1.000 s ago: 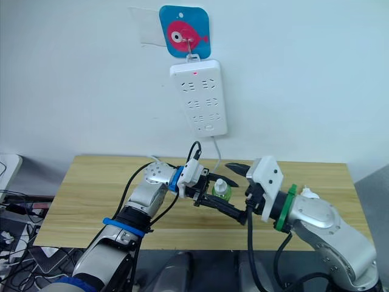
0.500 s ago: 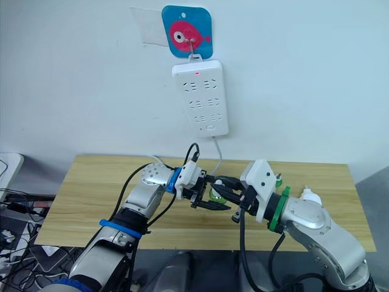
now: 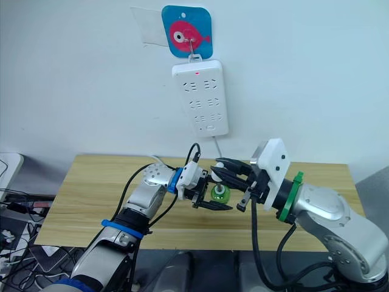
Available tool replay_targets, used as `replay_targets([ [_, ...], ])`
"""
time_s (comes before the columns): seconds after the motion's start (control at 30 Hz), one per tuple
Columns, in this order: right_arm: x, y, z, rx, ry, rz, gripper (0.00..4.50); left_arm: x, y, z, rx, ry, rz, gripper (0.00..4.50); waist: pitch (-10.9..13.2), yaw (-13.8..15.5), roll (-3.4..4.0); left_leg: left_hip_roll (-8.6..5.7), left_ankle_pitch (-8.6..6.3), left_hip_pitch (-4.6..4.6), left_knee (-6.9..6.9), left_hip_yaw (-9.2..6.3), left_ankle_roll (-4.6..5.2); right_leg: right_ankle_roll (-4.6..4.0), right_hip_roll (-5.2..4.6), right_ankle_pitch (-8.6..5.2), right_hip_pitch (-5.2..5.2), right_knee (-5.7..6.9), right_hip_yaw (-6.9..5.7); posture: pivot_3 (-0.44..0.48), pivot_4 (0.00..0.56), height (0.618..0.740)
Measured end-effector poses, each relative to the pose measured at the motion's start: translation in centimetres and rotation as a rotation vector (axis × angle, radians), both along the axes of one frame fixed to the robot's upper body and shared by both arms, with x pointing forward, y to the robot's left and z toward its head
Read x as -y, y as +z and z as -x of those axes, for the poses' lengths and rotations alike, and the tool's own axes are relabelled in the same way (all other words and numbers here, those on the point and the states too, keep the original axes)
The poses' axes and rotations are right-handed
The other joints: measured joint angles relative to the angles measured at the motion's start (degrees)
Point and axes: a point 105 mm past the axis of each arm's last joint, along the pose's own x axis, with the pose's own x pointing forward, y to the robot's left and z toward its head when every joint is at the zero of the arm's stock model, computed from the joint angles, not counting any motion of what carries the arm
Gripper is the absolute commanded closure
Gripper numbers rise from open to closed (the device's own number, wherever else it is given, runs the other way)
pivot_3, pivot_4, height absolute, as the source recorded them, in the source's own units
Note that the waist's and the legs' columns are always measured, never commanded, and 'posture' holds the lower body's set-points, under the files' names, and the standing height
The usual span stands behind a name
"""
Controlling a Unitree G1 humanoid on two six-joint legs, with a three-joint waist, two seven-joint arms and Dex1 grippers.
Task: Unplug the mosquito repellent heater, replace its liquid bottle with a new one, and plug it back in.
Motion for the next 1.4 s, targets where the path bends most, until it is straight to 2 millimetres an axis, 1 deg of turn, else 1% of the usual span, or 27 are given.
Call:
replay_targets([
  [0.1,1.8,0.5,-0.9,0.011,-0.126,-0.021,4.17,-0.1,-0.1,-0.1,0.000,0.008,-0.008,2.21,0.00,0.01,0.00,0.00,0.00,-0.01,-0.01,0.00,0.00,0.00,0.00,0.00,0.00,0.00,0.00,0.092,0.211,0.740],
  [0.17,3.2,-0.6,-1.5,-0.023,-0.228,-0.015,4.17,-0.5,-0.2,-0.2,0.000,0.018,-0.016,2.21,-0.02,0.09,-0.01,0.00,0.00,-0.01,-0.02,0.01,0.01,0.00,0.00,0.00,0.00,-0.03,0.00,0.099,0.219,0.740],
  [0.23,4.4,-2.7,-1.9,-0.077,-0.345,-0.021,4.17,-0.9,-0.5,-0.2,-0.007,0.029,-0.025,2.21,-0.04,0.06,0.01,0.00,0.00,0.00,-0.05,0.02,0.01,0.00,0.00,0.00,-0.01,-0.03,0.01,0.106,0.224,0.740],
  [0.3,5.4,-5.4,-2.5,-0.131,-0.449,-0.012,4.17,-1.5,-0.9,0.1,-0.018,0.035,-0.038,2.21,-0.04,0.01,0.01,0.00,0.00,0.01,-0.03,0.04,0.01,0.00,0.01,0.00,-0.01,-0.01,0.03,0.107,0.231,0.740],
  [0.33,5.6,-6.8,-3.0,-0.148,-0.487,0.004,4.17,-1.8,-1.2,0.3,-0.027,0.040,-0.047,2.21,-0.03,-0.08,0.02,-0.01,0.00,0.02,-0.02,0.07,0.00,0.00,0.01,0.00,-0.03,0.02,0.06,0.107,0.231,0.740],
  [0.4,5.5,-9.0,-3.8,-0.169,-0.533,-0.006,4.17,-2.0,-1.2,0.4,-0.031,0.043,-0.056,2.21,-0.04,-0.34,0.02,0.01,0.00,0.10,-0.01,0.08,0.00,0.01,0.04,-0.01,-0.04,0.17,0.08,0.115,0.251,0.740],
  [0.5,5.6,-11.6,-5.3,-0.151,-0.610,-0.016,4.17,-2.0,-0.9,0.6,-0.027,0.038,-0.056,2.21,-0.03,-0.35,0.02,0.02,0.00,0.11,-0.02,0.07,0.00,0.01,0.06,-0.02,-0.03,0.19,0.07,0.128,0.261,0.740],
  [0.6,6.8,-14.6,-6.9,-0.146,-0.726,-0.004,4.17,-2.4,-0.8,0.6,-0.027,0.049,-0.071,2.21,-0.02,-0.34,0.04,0.03,0.00,0.11,-0.04,0.09,0.00,-0.01,0.06,-0.03,-0.04,0.17,0.09,0.132,0.268,0.740],
  [0.73,7.8,-18.0,-7.9,-0.155,-0.820,0.021,4.17,-3.0,-1.1,0.7,-0.049,0.075,-0.082,2.21,-0.01,-0.22,0.05,0.04,0.00,0.10,-0.08,0.08,0.00,-0.09,0.06,-0.08,-0.08,0.20,0.07,0.148,0.272,0.740],
  [0.83,7.9,-19.8,-8.1,-0.173,-0.843,0.020,4.17,-3.1,-1.1,0.9,-0.052,0.075,-0.084,2.21,0.00,-0.17,0.06,0.05,0.00,0.10,-0.08,0.08,0.01,-0.10,0.06,-0.08,-0.08,0.21,0.08,0.159,0.282,0.740],
  [0.93,7.5,-20.5,-8.7,-0.159,-0.829,0.020,4.17,-3.2,-0.9,1.0,-0.047,0.076,-0.088,2.21,0.02,-0.17,0.09,0.04,0.00,0.13,-0.08,0.08,0.01,-0.10,0.06,-0.08,-0.08,0.24,0.08,0.165,0.283,0.740],
  [1.13,7.6,-20.4,-10.0,-0.105,-0.815,0.007,4.17,-3.6,-0.7,1.0,-0.046,0.090,-0.098,2.21,0.04,-0.02,0.11,0.04,0.00,0.11,-0.08,0.08,0.01,-0.11,0.07,-0.09,-0.08,0.23,0.08,0.177,0.292,0.740],
  [1.23,7.5,-21.2,-10.4,-0.127,-0.816,0.013,4.17,-3.6,-0.7,1.0,-0.055,0.094,-0.098,2.21,0.06,-0.03,0.13,0.04,0.00,0.13,-0.08,0.08,0.01,-0.12,0.07,-0.09,-0.08,0.25,0.08,0.175,0.291,0.740],
  [1.4,7.5,-21.0,-11.2,-0.126,-0.825,-0.009,4.17,-3.6,-0.5,1.2,-0.046,0.089,-0.097,2.21,0.06,-0.01,0.13,0.05,0.00,0.13,-0.08,0.07,0.01,-0.13,0.07,-0.10,-0.07,0.24,0.08,0.175,0.291,0.740],
])
